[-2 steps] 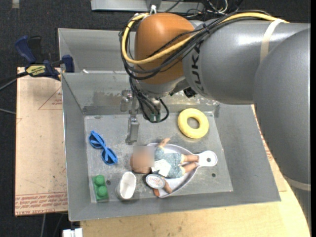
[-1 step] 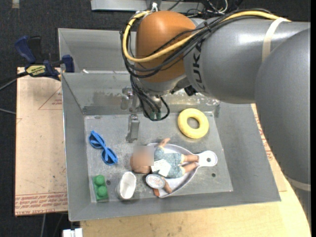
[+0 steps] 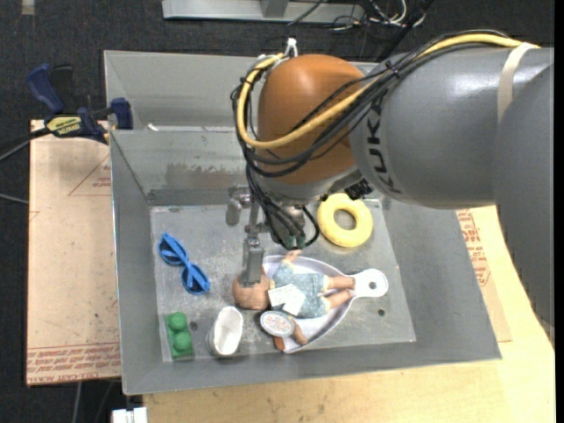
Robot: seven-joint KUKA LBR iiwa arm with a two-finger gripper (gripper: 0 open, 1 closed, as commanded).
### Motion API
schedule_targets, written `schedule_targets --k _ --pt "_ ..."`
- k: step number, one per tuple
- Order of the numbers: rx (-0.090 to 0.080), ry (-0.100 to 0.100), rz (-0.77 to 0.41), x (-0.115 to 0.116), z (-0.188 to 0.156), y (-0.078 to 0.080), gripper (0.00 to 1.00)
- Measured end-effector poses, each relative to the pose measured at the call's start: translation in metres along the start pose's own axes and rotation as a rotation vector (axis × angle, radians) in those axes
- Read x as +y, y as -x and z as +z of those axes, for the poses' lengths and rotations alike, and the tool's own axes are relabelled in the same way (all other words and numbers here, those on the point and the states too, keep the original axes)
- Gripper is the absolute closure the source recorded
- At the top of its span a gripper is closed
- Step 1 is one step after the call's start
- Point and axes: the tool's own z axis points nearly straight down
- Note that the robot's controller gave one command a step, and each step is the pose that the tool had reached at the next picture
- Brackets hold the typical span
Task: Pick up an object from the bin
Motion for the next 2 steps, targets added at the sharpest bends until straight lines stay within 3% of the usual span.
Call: schedule_targets --k 1,2 --pt "-0.004 0.001 -0.13 -0.025 0.026 -0.024 0.0" --pt "-0.002 0.001 -0.006 -0.032 0.047 -0.017 0.0"
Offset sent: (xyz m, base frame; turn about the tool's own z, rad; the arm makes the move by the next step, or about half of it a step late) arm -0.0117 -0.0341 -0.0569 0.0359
